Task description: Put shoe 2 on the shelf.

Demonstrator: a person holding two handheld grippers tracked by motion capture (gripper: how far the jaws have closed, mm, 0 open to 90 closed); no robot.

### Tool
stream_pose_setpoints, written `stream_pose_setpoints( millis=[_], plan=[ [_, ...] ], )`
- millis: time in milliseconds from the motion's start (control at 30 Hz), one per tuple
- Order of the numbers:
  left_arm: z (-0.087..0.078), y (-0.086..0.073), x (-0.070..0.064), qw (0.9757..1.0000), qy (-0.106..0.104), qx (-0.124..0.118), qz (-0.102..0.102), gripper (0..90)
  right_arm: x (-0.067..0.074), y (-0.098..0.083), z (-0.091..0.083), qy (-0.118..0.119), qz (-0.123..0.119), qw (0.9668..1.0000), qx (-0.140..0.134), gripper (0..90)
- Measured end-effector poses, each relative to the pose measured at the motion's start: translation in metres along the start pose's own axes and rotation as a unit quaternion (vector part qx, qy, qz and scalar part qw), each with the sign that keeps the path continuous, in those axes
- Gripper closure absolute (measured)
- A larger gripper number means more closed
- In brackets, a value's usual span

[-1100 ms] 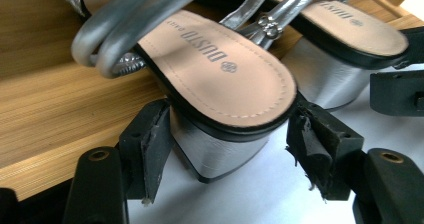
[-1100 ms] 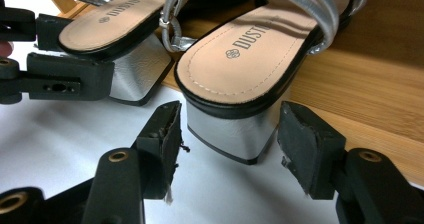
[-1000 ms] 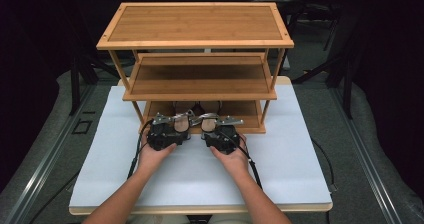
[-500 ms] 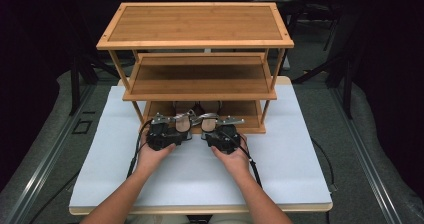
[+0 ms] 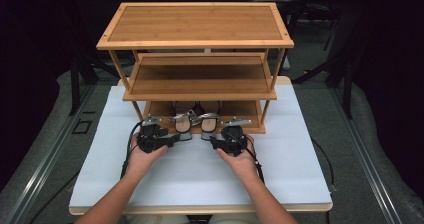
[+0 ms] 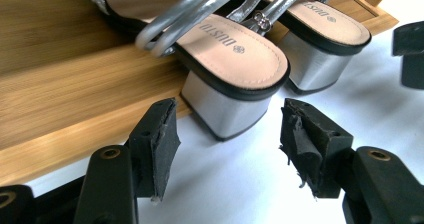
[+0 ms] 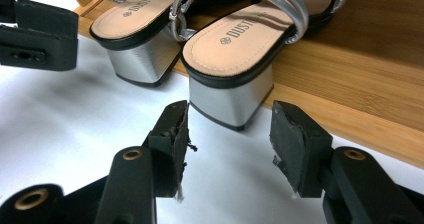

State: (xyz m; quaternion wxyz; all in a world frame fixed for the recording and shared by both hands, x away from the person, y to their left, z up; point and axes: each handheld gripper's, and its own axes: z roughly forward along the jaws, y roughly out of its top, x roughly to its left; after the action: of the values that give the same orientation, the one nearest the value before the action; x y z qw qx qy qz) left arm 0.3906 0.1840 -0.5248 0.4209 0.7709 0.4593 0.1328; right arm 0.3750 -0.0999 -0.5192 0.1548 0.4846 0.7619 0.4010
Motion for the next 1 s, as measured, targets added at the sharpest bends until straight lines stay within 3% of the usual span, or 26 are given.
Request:
stream_pose_setpoints(
  millis=[167, 667, 933, 1000],
  plan=[
    [-0.018, -0.005, 0.003, 1.0000, 0.001, -0.004, -0.001, 39.7, -0.003, -0.006, -0.017, -0.009, -0.008, 0.9999, -0.001, 49.1],
    [-0.061, -0.038, 0.016, 1.0000, 0.004, -0.004, -0.008, 39.6, -0.027, -0.041, -0.067, -0.030, 0.024, 0.9991, -0.016, 46.1],
    [-0.065, -0.058, 0.034, 0.9993, 0.035, 0.015, -0.003, 39.4, -0.039, -0.056, -0.069, -0.046, 0.028, 0.9984, -0.017, 43.9],
    [-0.064, -0.060, 0.039, 0.9993, 0.033, 0.013, -0.009, 39.4, -0.040, -0.058, -0.066, -0.050, 0.029, 0.9982, -0.017, 43.4]
  ],
)
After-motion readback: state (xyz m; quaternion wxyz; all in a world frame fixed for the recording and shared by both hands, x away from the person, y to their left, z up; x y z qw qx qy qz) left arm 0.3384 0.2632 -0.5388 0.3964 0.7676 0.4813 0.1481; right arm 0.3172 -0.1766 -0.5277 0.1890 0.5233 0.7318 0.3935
